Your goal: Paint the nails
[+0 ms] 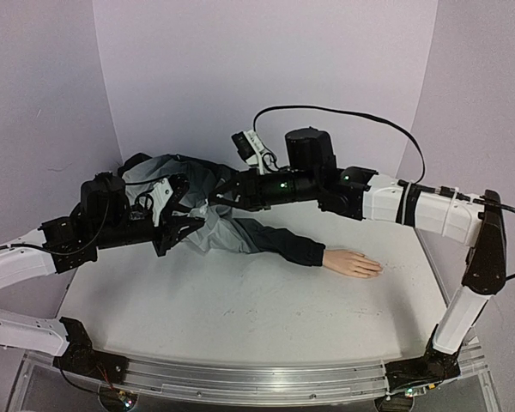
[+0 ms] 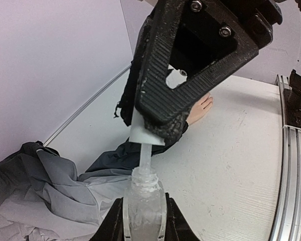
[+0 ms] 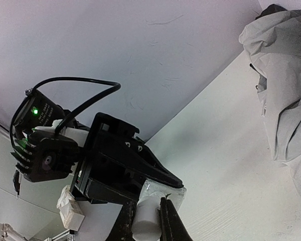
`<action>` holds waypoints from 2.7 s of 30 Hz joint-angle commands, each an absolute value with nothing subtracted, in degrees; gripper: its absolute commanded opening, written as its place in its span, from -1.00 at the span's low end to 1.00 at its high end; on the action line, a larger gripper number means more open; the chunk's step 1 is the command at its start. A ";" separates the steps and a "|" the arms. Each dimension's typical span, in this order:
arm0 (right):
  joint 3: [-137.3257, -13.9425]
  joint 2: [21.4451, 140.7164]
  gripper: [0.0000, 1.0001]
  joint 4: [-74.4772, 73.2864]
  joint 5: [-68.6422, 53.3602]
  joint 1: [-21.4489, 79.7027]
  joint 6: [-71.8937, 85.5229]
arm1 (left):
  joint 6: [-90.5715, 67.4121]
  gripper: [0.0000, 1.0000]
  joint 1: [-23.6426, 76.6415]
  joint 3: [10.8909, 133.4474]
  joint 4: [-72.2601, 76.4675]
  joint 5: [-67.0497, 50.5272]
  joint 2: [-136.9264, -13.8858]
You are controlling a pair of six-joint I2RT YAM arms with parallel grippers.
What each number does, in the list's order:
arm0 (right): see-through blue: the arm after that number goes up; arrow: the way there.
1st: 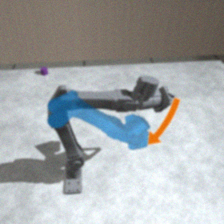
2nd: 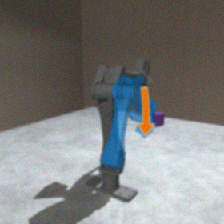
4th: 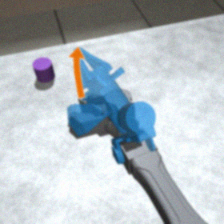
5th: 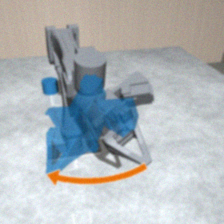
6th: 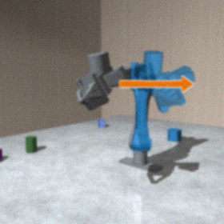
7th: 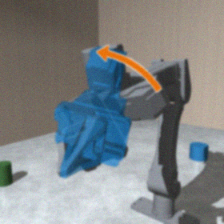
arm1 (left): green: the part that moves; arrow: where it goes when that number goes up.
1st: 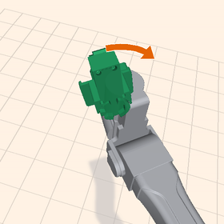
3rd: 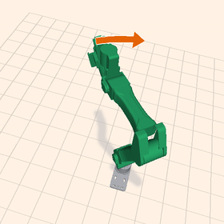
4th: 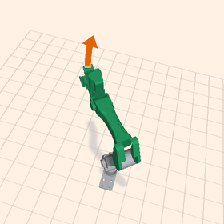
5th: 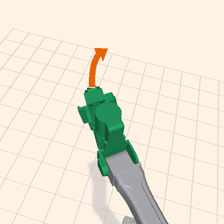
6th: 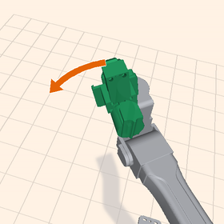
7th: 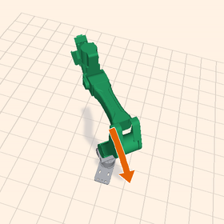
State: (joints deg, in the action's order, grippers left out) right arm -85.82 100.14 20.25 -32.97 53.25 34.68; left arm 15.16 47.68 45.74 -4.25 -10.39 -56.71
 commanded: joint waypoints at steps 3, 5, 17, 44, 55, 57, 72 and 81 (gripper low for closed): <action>-86.22 96.94 -1.00 26.10 -34.01 53.44 34.27 | 15.53 -1.00 47.71 48.69 -2.46 -10.99 -57.02; -86.36 96.81 -1.00 26.10 -34.23 53.43 34.28 | 15.55 -1.00 47.72 48.69 -2.45 -10.99 -57.04; -85.56 94.68 -1.00 26.32 -32.82 53.43 34.37 | 15.73 -1.00 47.72 48.69 -2.72 -10.83 -57.14; -49.10 67.12 -1.00 -1.86 -0.63 32.43 36.84 | 16.35 -1.00 47.65 48.69 -2.81 -7.65 -55.89; -39.16 67.69 -1.00 -9.70 18.11 24.26 42.21 | 17.03 -1.00 47.69 48.61 -2.81 -7.01 -56.84; -37.12 66.77 -1.00 -8.25 17.43 22.13 40.83 | 17.09 -1.00 47.73 48.60 -2.81 -6.99 -56.88; -34.05 66.62 -1.00 1.51 3.95 8.60 32.07 | 16.66 -1.00 47.66 48.66 -2.81 -7.86 -55.99; -34.02 69.55 -1.00 2.85 -1.56 5.89 30.37 | 16.35 -1.00 47.65 48.66 -2.79 -8.15 -55.72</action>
State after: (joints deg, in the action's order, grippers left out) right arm -33.87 68.75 2.59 1.17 6.72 31.55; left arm 16.51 47.68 45.74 -4.49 -7.77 -57.04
